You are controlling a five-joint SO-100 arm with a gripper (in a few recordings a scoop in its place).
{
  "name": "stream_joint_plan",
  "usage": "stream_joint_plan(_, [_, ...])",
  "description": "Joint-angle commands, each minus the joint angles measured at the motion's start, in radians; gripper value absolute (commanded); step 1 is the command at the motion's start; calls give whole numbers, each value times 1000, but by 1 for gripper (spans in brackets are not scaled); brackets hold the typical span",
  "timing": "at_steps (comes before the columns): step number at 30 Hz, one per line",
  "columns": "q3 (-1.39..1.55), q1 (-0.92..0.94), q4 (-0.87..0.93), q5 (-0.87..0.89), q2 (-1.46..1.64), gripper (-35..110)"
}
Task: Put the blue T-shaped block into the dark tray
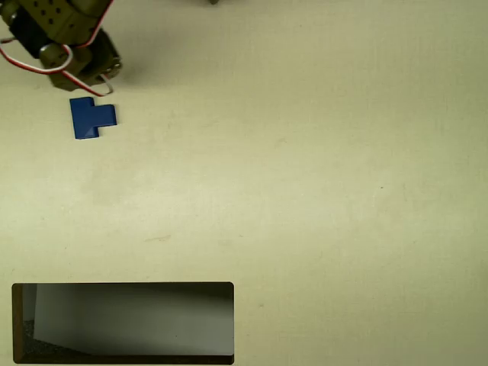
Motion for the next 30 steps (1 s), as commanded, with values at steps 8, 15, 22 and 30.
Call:
stream_joint_plan(8, [-75,127,-233,-126,-161,0])
stream_joint_plan(15, [-120,-23,-313,100,-219,0])
stream_joint_plan(22, [-54,-170,-396,210,-190,0])
stream_joint_plan(30, [21,-345,-400,397,-127,0])
